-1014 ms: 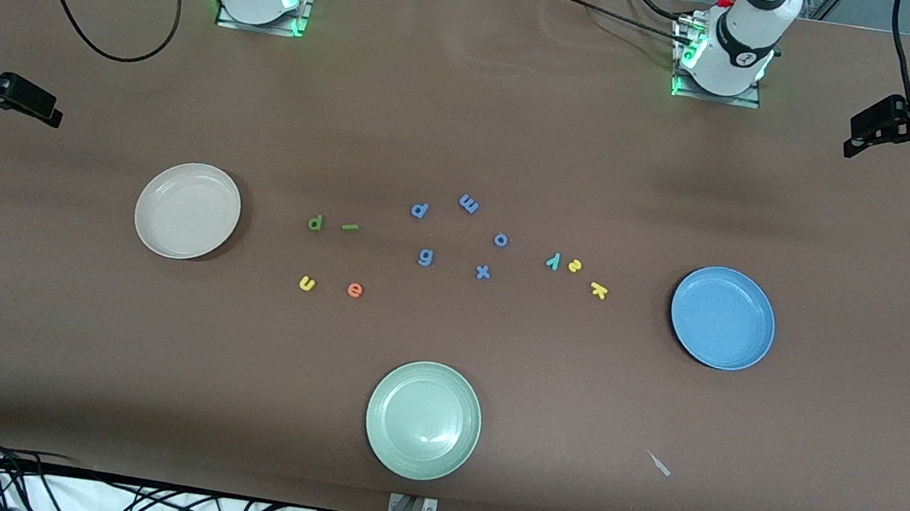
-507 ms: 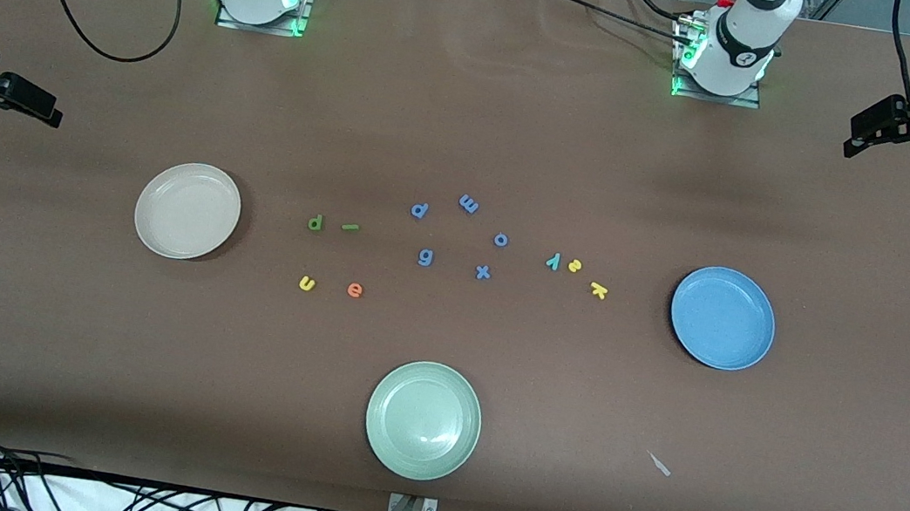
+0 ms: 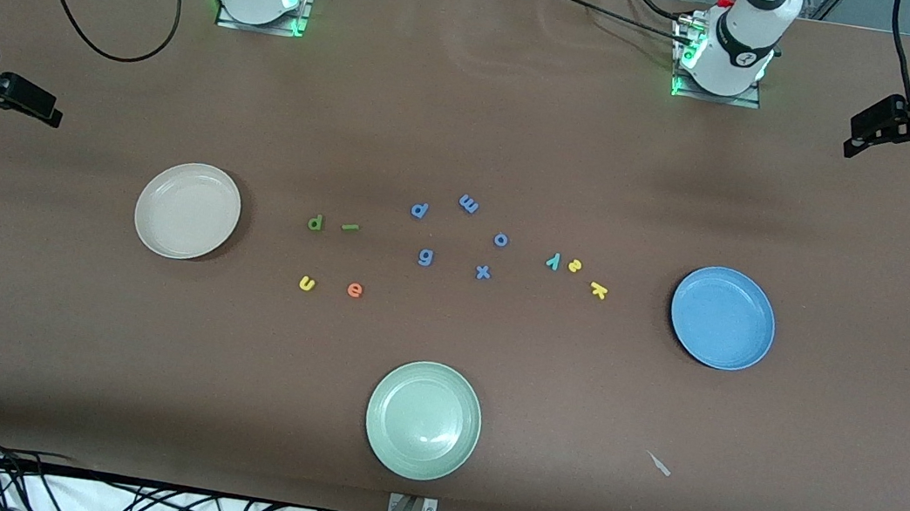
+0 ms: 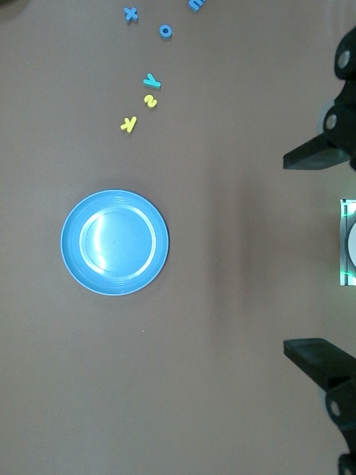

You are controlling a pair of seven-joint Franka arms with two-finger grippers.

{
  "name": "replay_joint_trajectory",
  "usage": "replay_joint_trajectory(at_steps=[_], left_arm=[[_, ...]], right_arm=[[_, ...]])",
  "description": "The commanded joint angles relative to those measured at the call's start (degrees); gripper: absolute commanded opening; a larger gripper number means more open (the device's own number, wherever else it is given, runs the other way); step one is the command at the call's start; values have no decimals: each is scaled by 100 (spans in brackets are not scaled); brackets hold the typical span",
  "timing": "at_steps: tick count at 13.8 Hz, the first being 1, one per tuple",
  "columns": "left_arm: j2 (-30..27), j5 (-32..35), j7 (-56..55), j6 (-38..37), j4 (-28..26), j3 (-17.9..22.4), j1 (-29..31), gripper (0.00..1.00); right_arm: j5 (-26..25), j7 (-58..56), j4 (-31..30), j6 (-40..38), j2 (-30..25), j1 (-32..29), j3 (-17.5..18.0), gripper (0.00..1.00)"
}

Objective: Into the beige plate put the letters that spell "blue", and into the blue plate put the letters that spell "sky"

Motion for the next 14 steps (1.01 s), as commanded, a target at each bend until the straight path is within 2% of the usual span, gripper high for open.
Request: replay_joint_trajectory(at_steps=[1,14], left_arm=[[-33,165,-15,-108,81,20,-57,100],[54,156,20,-82,73,20,-144,100]], right_arm=[[31,-89,117,-105,33,-13,-15,100],[40,-116,108,-96,59,-13,2,100]])
